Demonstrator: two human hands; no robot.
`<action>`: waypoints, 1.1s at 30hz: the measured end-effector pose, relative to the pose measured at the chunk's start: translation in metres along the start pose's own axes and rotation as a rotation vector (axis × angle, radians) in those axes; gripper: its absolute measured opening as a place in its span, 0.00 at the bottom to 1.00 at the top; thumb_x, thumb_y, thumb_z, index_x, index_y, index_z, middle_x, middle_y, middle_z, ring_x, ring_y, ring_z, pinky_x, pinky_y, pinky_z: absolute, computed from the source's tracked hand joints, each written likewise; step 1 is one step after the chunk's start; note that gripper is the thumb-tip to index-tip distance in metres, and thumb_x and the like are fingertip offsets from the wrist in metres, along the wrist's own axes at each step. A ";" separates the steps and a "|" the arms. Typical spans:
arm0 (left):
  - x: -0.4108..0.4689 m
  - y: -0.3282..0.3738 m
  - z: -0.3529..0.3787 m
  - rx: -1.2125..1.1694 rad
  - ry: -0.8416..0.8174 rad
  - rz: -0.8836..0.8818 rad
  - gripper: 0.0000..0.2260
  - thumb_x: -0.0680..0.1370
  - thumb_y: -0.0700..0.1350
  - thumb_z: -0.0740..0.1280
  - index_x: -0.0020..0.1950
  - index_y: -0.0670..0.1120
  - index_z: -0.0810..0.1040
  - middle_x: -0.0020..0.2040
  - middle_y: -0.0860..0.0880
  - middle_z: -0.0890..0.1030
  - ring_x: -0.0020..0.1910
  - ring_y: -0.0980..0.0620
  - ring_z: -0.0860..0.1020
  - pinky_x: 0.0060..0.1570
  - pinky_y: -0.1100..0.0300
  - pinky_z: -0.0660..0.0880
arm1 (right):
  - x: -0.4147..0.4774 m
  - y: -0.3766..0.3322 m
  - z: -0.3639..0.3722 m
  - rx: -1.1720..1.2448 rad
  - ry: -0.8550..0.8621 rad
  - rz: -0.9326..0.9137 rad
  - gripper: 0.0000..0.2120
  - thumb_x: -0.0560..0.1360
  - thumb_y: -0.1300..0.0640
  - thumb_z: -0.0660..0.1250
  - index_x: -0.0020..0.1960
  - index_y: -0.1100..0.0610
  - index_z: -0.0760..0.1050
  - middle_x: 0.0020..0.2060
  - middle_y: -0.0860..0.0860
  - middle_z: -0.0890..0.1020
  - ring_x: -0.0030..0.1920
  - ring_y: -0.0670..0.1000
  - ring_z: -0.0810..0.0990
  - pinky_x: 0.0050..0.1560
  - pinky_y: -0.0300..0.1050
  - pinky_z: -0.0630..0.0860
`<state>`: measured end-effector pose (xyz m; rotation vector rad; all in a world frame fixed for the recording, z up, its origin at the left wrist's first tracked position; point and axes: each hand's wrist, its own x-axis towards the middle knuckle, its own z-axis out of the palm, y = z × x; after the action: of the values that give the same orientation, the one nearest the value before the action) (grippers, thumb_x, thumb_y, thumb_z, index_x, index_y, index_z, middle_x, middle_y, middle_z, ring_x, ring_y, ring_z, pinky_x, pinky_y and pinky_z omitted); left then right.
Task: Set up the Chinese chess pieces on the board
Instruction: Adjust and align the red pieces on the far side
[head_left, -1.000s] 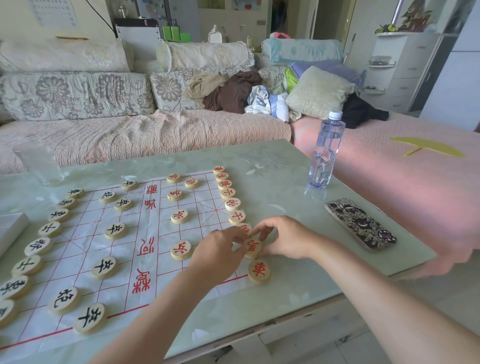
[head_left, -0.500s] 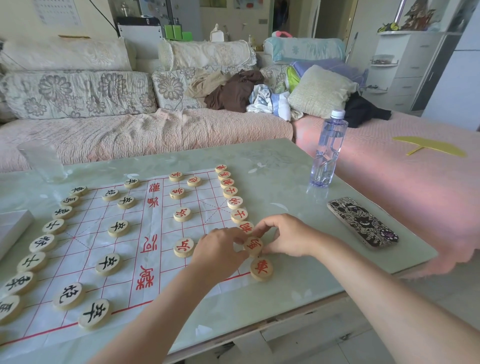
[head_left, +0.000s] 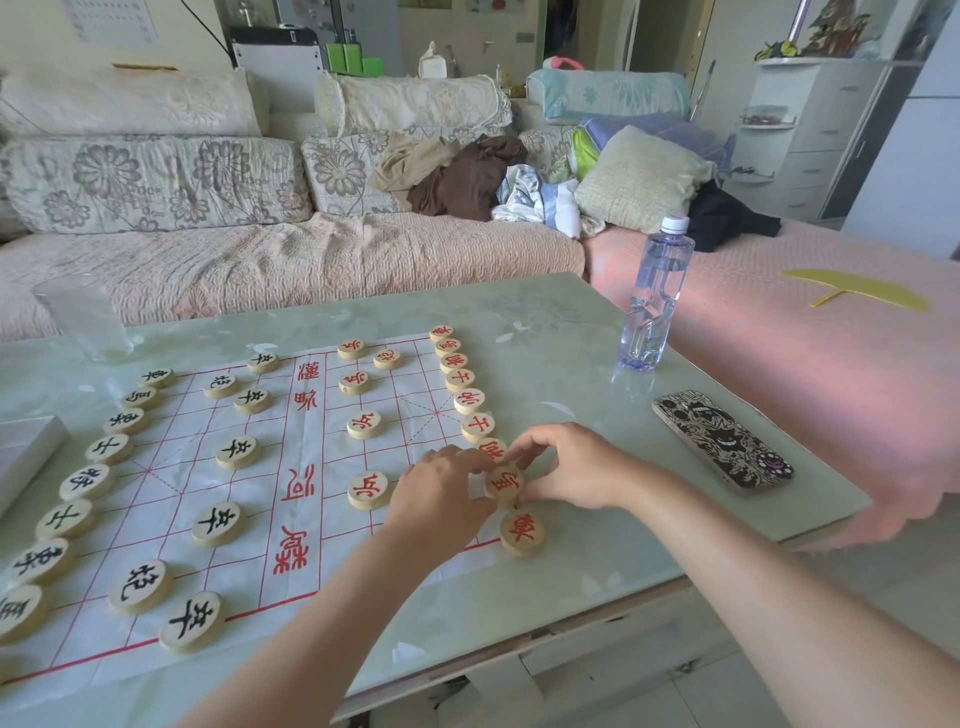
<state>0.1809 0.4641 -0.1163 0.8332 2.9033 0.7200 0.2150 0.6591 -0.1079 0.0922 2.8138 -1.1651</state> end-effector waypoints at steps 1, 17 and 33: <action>-0.002 -0.002 0.000 0.004 0.024 0.017 0.17 0.74 0.51 0.69 0.62 0.59 0.75 0.58 0.57 0.77 0.57 0.54 0.73 0.54 0.58 0.72 | -0.003 -0.001 -0.002 -0.003 0.023 0.008 0.15 0.67 0.51 0.80 0.49 0.42 0.79 0.48 0.39 0.81 0.31 0.37 0.73 0.34 0.39 0.75; -0.033 0.008 0.006 0.054 0.038 0.222 0.10 0.77 0.51 0.64 0.57 0.59 0.77 0.51 0.59 0.80 0.54 0.54 0.72 0.55 0.60 0.67 | -0.054 -0.024 0.011 -0.280 0.011 0.017 0.19 0.62 0.42 0.78 0.46 0.46 0.74 0.45 0.37 0.80 0.43 0.39 0.77 0.41 0.38 0.72; -0.039 0.006 0.015 0.107 0.099 0.200 0.16 0.74 0.56 0.67 0.61 0.59 0.74 0.54 0.59 0.77 0.55 0.55 0.72 0.57 0.58 0.68 | -0.055 -0.014 0.003 -0.072 -0.079 -0.022 0.17 0.71 0.57 0.77 0.54 0.50 0.73 0.31 0.27 0.75 0.28 0.32 0.72 0.28 0.29 0.66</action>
<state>0.2194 0.4552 -0.1309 1.1449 2.9989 0.6402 0.2685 0.6461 -0.0945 0.0102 2.7910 -1.0456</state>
